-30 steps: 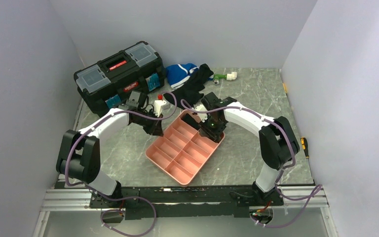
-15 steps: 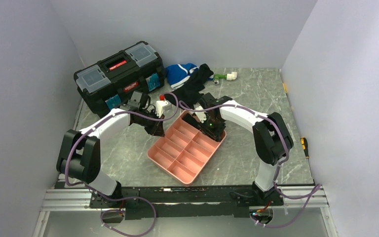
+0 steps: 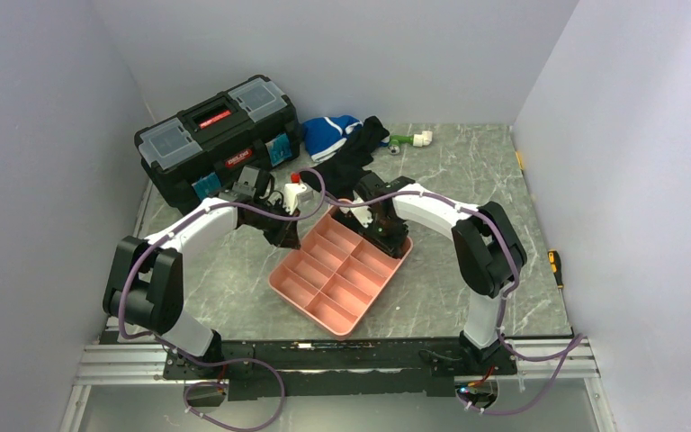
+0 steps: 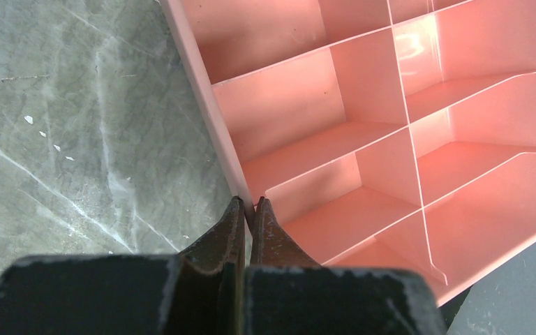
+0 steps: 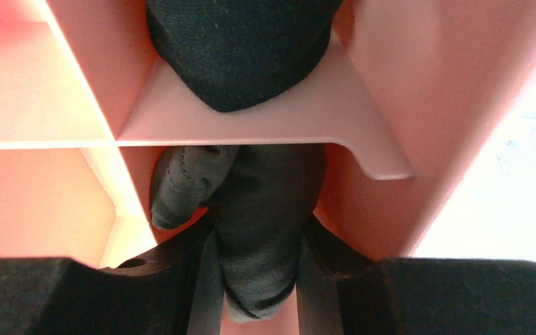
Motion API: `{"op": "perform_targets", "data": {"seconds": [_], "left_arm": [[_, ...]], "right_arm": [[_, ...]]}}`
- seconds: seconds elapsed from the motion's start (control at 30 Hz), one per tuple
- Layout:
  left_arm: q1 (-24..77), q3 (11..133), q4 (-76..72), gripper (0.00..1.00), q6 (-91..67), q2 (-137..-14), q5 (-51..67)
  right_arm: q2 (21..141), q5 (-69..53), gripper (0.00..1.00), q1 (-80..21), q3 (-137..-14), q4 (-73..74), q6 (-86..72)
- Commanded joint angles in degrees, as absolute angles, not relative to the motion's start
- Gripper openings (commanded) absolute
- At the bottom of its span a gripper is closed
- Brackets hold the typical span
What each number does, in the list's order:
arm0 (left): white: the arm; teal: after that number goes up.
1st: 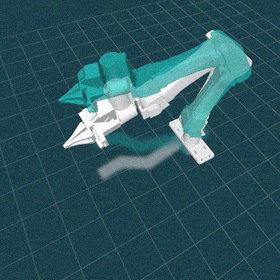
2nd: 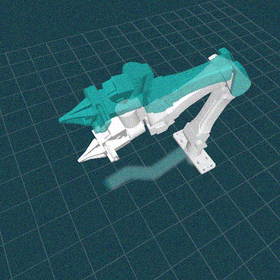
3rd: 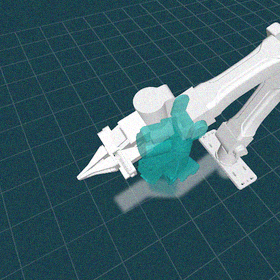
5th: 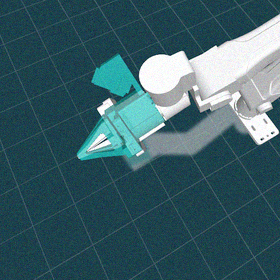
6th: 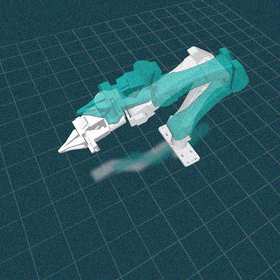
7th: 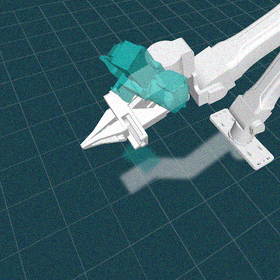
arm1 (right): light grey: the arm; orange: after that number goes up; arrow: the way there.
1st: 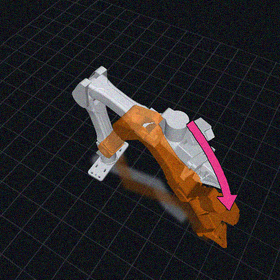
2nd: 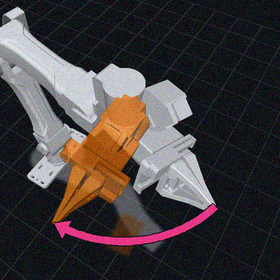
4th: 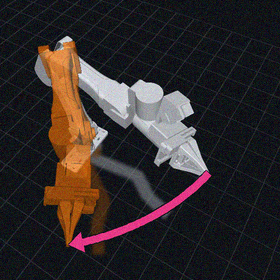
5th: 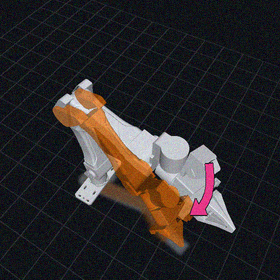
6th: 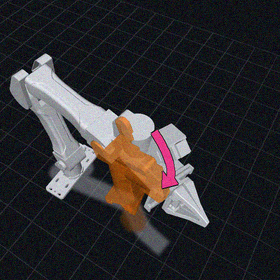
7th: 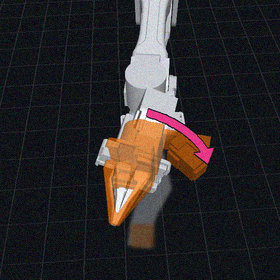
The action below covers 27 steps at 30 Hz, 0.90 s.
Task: Roll the underwear
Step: Place the underwear in the storage box.
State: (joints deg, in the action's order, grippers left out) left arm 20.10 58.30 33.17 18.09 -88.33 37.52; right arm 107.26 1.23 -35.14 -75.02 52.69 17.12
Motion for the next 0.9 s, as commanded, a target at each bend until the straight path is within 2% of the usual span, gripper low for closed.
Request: {"op": "perform_targets", "data": {"seconds": [0.0, 0.2, 0.3, 0.37, 0.4, 0.6, 0.77, 0.87], "left_arm": [[21.71, 56.33, 37.05, 0.00, 21.48, -89.65, 36.68], [21.73, 56.48, 37.18, 0.00, 21.47, -89.92, 36.15], [21.78, 56.52, 37.19, 0.00, 21.36, -89.83, 36.04], [21.77, 56.59, 37.32, 0.00, 21.42, -89.87, 36.11], [21.75, 56.60, 37.38, 0.00, 21.44, -89.91, 36.13], [21.76, 56.60, 37.47, 0.00, 21.45, -90.15, 36.11], [21.74, 56.66, 37.53, 0.00, 21.53, -90.32, 36.17], [21.80, 56.63, 37.49, 0.00, 21.58, -90.42, 35.98]], "right_arm": [[110.05, 0.47, 0.08, -34.03, -71.81, 47.25, 21.33], [107.30, -2.50, 0.30, -33.04, -71.48, 46.81, 21.86], [106.15, -3.97, 0.37, -32.58, -71.86, 47.14, 21.82], [105.52, -4.39, 0.48, -32.43, -72.27, 47.38, 21.83], [105.29, -4.43, 0.50, -32.33, -72.44, 47.52, 21.80], [104.01, -5.27, 0.52, -32.17, -73.53, 48.37, 21.85], [103.48, -5.38, 0.60, -32.09, -73.33, 48.82, 22.24], [102.77, -5.52, 0.61, -32.15, -72.75, 48.35, 22.55]]}}
